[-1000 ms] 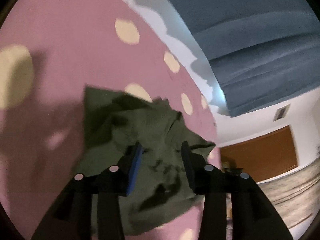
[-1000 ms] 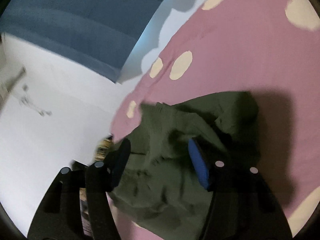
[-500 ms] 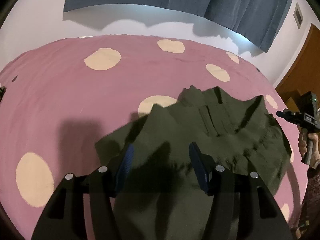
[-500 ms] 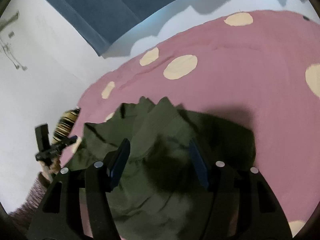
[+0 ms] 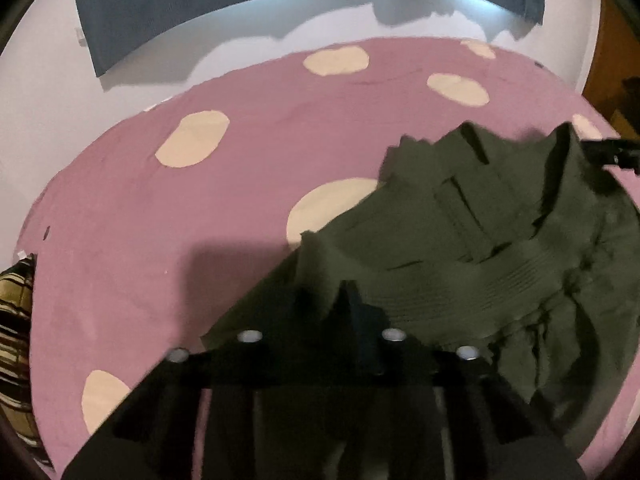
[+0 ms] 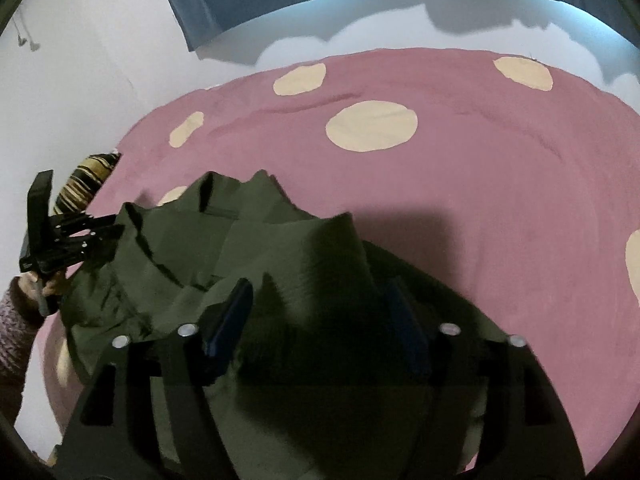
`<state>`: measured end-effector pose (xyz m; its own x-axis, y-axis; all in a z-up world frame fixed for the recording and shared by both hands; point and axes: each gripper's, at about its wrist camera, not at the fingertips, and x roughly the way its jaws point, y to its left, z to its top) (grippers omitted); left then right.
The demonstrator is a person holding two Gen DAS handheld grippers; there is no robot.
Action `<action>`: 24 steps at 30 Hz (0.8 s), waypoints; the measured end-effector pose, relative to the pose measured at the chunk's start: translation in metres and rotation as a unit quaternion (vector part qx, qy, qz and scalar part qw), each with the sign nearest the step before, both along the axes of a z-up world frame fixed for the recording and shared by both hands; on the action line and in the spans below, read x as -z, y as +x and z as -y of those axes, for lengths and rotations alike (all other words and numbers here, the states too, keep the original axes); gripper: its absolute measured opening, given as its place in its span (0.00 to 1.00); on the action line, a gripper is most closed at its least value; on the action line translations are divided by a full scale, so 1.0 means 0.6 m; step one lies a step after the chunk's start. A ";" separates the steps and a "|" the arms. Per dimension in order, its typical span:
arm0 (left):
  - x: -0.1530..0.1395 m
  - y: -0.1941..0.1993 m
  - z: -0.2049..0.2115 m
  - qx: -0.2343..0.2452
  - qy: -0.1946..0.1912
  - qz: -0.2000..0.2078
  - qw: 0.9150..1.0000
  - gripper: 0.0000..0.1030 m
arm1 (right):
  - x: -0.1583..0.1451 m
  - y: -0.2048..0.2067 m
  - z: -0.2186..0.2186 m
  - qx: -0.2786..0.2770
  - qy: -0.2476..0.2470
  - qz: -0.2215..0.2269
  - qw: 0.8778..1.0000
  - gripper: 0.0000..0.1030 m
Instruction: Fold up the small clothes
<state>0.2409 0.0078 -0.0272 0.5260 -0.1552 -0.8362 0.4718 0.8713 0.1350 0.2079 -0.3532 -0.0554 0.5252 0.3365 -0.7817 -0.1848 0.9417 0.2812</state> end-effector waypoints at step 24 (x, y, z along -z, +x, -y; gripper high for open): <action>-0.044 0.076 -0.018 -0.160 -0.118 0.008 0.980 0.09 | 0.003 0.006 0.115 0.146 0.155 0.002 0.977 0.05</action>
<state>0.2864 0.0184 -0.0011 0.5920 -0.1690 -0.7880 0.1691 0.9821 -0.0836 0.2116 -0.4222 -0.0569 0.6370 0.3928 -0.6633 0.0773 0.8236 0.5619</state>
